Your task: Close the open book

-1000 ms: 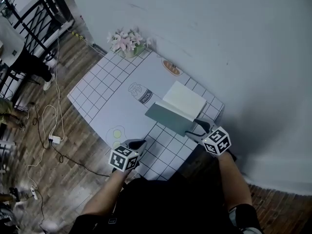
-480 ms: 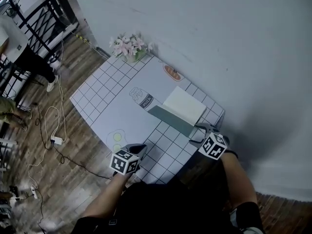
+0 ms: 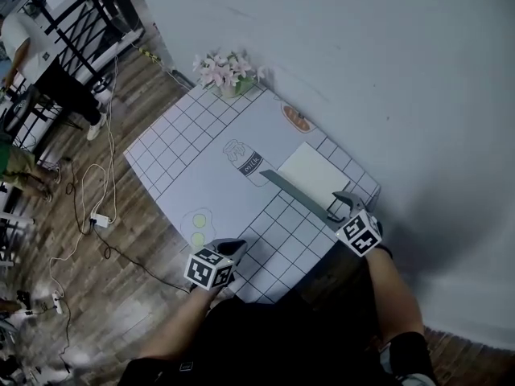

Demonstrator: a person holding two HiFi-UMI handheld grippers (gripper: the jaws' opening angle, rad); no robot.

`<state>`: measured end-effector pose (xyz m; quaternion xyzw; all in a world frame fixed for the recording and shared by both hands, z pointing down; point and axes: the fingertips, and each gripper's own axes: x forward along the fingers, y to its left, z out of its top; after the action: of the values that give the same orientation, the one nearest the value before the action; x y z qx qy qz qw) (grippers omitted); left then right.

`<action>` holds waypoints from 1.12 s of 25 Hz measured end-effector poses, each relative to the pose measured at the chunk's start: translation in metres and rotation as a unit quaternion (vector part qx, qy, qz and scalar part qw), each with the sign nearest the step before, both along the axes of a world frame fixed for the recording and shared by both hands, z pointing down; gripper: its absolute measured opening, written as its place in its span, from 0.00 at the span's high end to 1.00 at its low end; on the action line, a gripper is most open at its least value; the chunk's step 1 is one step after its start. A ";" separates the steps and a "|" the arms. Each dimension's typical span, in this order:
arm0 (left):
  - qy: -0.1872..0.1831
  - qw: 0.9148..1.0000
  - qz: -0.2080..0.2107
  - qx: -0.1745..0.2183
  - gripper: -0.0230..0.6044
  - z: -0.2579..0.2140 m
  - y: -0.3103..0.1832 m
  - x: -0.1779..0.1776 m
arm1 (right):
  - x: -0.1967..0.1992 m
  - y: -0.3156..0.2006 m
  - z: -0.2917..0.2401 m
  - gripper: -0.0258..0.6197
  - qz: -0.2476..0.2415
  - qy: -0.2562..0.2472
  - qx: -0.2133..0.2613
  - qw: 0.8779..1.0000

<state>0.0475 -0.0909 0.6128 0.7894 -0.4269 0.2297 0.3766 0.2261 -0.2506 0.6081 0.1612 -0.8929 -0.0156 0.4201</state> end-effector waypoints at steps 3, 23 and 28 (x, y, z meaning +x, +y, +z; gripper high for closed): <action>-0.001 1.000 -0.006 -0.001 0.95 0.001 0.004 -0.004 | 0.006 -0.011 -0.006 0.84 0.048 -0.037 -0.007 0.998; -0.048 0.996 0.029 0.071 0.95 -0.027 0.028 -0.032 | 0.037 -0.008 -0.035 0.70 0.307 -0.060 0.033 0.949; -0.031 0.988 0.051 0.139 0.95 -0.073 0.026 -0.033 | 0.011 0.047 -0.085 0.75 0.342 -0.149 0.045 0.927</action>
<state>0.0141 -0.0650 0.5397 0.8475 -0.4252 0.2112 0.2372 0.2368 -0.2037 0.5231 0.4760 -0.8342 0.1133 0.2545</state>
